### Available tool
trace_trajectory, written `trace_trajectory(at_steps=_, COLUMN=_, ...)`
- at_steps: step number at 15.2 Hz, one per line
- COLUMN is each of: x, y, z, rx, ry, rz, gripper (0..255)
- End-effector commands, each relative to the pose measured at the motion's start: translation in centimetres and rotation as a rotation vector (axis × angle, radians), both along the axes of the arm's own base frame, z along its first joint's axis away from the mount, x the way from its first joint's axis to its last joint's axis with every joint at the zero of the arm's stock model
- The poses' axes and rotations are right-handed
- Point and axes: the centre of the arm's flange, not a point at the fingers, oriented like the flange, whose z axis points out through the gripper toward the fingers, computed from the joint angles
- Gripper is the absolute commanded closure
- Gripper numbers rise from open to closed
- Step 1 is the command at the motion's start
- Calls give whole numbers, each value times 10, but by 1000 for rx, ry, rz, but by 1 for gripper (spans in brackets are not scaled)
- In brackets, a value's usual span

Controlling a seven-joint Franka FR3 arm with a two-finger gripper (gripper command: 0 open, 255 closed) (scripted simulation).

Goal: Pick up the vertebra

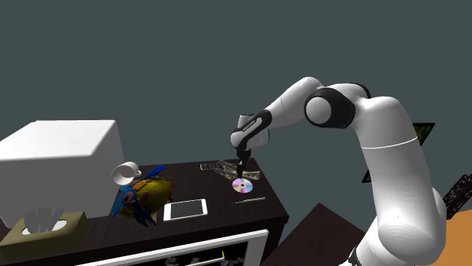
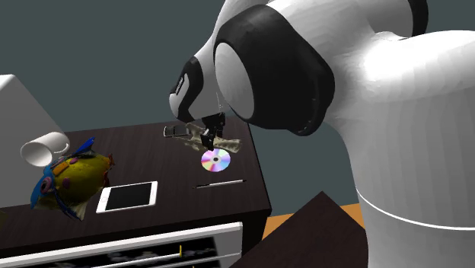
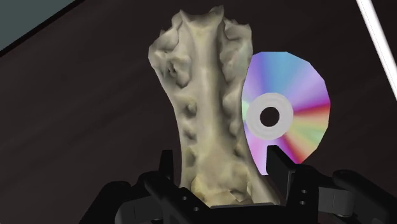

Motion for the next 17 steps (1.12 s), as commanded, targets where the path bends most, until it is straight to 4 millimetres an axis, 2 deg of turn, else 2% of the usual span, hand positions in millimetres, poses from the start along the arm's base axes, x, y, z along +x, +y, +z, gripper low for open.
trace_trajectory(at_steps=1, x=-1, y=0, z=4, rx=0, ry=1, rz=0, gripper=255)
trace_trajectory(at_steps=15, x=-1, y=0, z=78, rx=0, ry=1, rz=0, gripper=255)
trace_trajectory(at_steps=17, x=-1, y=0, z=79, rx=0, ry=1, rz=0, gripper=255)
